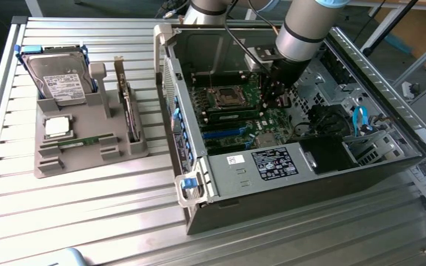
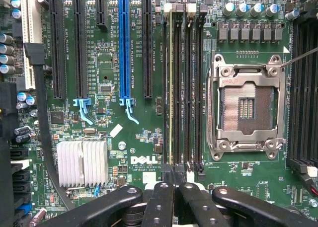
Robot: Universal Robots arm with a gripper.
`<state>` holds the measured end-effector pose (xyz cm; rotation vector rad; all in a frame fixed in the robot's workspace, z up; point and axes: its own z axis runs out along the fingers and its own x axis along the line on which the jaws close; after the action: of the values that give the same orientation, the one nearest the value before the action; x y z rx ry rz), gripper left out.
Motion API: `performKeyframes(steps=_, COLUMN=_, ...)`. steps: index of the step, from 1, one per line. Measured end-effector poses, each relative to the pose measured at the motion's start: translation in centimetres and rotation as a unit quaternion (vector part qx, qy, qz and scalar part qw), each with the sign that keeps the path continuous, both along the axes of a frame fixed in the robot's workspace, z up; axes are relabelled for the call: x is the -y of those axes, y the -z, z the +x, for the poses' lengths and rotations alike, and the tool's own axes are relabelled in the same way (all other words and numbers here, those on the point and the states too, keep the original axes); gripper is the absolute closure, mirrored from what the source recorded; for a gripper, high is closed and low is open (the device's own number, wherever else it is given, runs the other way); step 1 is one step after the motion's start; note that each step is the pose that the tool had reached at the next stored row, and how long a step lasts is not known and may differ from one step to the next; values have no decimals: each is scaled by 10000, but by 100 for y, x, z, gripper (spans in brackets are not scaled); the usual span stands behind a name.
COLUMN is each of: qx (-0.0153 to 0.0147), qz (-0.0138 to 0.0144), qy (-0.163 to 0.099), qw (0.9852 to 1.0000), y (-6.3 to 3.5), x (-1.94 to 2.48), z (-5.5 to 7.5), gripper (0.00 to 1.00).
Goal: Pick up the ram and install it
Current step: 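Press down the ram until it locks into place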
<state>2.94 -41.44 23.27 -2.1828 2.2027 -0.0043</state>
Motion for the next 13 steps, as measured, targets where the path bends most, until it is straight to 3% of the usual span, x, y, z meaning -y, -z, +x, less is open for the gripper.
performKeyframes(steps=13, qx=0, qz=2, qy=0, qw=10000, y=11, x=-1, z=0, gripper=90)
